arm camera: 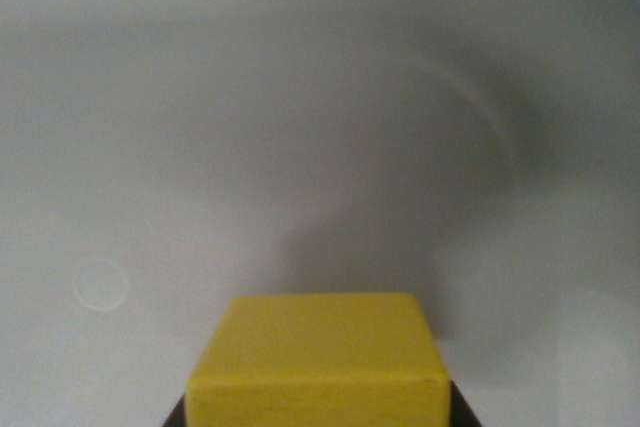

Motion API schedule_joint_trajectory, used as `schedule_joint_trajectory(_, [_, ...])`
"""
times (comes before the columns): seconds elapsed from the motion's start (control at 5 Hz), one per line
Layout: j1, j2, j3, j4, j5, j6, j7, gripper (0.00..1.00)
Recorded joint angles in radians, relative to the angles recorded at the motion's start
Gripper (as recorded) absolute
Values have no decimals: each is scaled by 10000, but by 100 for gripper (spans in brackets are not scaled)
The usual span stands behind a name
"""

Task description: Pick yellow cube

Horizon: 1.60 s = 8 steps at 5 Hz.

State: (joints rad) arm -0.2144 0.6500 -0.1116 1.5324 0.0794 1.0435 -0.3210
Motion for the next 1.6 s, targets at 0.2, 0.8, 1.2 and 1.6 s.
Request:
schedule_joint_trajectory(0.2, [-8,-24,-3,231,-5,255,6,100])
schedule_joint_trajectory(0.8, [-17,-53,-7,501,-11,552,13,100])
schedule_joint_trajectory(1.2, [-27,-84,-11,792,-17,874,20,100])
schedule_joint_trajectory(1.6, [-39,-119,-16,1126,-25,1242,29,100])
